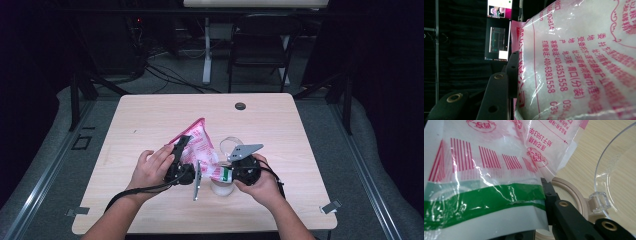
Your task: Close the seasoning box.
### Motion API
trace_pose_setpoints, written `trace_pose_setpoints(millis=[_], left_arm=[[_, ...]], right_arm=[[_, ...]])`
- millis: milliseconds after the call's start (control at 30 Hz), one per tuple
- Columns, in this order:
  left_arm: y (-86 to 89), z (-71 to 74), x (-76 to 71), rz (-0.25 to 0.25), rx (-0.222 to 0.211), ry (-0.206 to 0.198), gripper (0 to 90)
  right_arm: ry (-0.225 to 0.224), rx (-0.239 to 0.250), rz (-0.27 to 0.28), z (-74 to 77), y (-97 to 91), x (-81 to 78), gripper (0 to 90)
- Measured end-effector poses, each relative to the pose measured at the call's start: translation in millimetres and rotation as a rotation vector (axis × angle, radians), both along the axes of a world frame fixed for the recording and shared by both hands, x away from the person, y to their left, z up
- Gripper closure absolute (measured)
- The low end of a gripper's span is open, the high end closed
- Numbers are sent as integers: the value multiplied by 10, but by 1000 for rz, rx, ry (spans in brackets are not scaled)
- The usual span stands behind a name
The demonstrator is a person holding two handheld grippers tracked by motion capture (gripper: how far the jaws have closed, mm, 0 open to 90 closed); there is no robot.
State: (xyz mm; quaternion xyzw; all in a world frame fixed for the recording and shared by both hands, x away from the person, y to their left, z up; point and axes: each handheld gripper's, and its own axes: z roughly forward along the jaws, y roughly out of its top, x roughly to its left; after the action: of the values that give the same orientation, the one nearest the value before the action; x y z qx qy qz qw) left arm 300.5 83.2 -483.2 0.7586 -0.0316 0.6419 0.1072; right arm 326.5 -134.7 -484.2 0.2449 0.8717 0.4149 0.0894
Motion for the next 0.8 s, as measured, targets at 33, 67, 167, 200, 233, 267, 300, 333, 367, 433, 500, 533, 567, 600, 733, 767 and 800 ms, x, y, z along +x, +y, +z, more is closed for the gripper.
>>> trace_pose_setpoints(millis=[33,67,167,200,233,267,300,333,367,433,500,533,567,600,733,767,800], left_arm=[[0,0,0,0,0,0,615],[-1,-1,-5,0,-1,-4,615],[1,-8,-12,3,-3,-5,615],[3,-11,-15,-9,1,-18,615],[4,-12,-16,-9,1,-17,615],[4,-12,-17,-9,1,-18,615],[4,-12,-17,-9,1,-18,616],[5,-12,-18,-9,1,-19,616],[6,-16,-19,-8,-3,-15,615],[6,-13,-19,-9,-4,-17,616],[4,-11,-20,-9,-3,-18,615],[2,-5,-19,-13,1,-25,615],[1,-4,-19,-12,1,-23,616],[0,-3,-19,-12,1,-25,616],[-3,2,-21,-13,0,-28,615],[-3,2,-21,-13,0,-28,615],[-4,4,-19,-17,-2,-29,615]], right_arm=[[1,0,1,0,0,0,900],[0,1,0,-1,1,0,900],[1,-1,2,0,0,0,900],[3,3,1,-5,4,-1,900],[4,3,1,-6,5,-1,900],[5,2,3,-7,5,-1,900],[5,2,3,-7,5,-1,900],[5,1,3,-8,6,0,900],[6,1,3,-8,6,0,900],[6,1,5,-9,6,1,900],[5,2,3,-9,7,0,900],[6,2,2,-9,6,0,900],[5,-1,3,-7,4,1,900],[5,-1,3,-8,4,1,900],[5,2,3,-10,4,2,900],[5,2,3,-10,4,2,900],[6,2,3,-11,3,3,900]])
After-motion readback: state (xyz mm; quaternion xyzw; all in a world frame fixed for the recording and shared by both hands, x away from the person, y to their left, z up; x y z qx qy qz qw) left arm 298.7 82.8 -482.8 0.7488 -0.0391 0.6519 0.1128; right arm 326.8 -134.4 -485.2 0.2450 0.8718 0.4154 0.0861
